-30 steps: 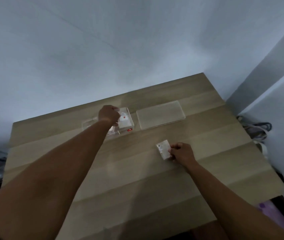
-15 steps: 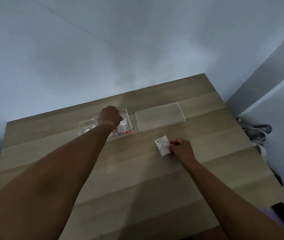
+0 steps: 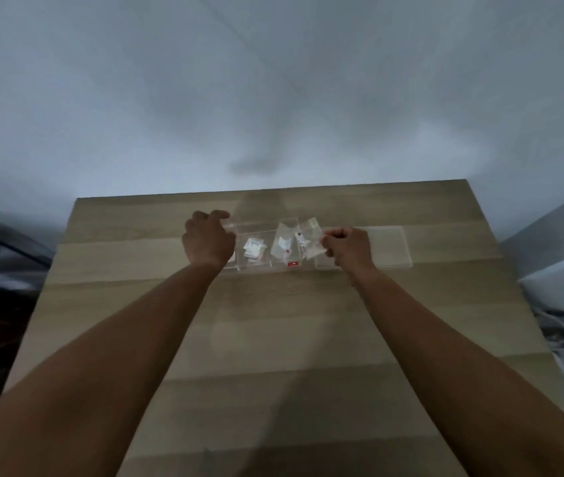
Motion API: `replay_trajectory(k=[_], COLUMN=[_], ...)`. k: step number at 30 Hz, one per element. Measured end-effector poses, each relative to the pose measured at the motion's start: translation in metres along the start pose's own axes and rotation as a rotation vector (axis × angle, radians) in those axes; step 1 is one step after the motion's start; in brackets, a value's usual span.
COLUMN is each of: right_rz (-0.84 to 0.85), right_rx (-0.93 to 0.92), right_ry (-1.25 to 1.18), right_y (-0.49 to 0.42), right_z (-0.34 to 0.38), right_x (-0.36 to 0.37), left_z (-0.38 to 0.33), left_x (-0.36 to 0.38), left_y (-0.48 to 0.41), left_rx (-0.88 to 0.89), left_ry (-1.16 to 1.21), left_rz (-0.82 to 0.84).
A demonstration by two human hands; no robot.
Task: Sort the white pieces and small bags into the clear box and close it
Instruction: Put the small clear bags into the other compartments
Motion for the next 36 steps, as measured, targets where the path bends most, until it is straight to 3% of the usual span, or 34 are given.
replay_trajectory(k=[5, 12, 18, 24, 29, 36], right_rz=[0.015, 0.136, 0.281, 0.293, 0.325, 0.332], right_rx=[-0.021, -0.030, -0.271, -0.430, -0.459, -0.383], right_ry=[0.110, 0.398, 0.736, 1.040, 1.035, 0.851], right_y=[-0.021, -0.028, -0.019, -0.022, -0.021, -0.022], right_z=[0.020, 0.025, 0.022, 0.020, 0.020, 0.014], right_x=[0.034, 0.074, 0.091, 0.097, 0.098, 0.086], left_z=[0.052, 0.073, 0.075, 0.075, 0.074, 0.072], left_x=[0.007, 0.014, 0.013, 0.014, 0.013, 0.011], left_y=[-0.003, 0.000, -0.002, -0.004, -0.005, -0.003], left_rx=[-0.217, -0.292, -0.286, -0.296, -0.302, -0.297], left_ry=[0.167, 0.346, 0.379, 0.374, 0.372, 0.355], left_rz=[0.043, 0.116, 0.126, 0.142, 0.148, 0.155])
Point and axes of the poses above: each hand's wrist, its own y-axis away from the middle knuckle, its own x-axis out of the palm, z = x × y, the point moved 3 cm from there along -y, towards the middle knuckle, and after that the axes turned 8 degrees about -x, right-handed, at the moved point
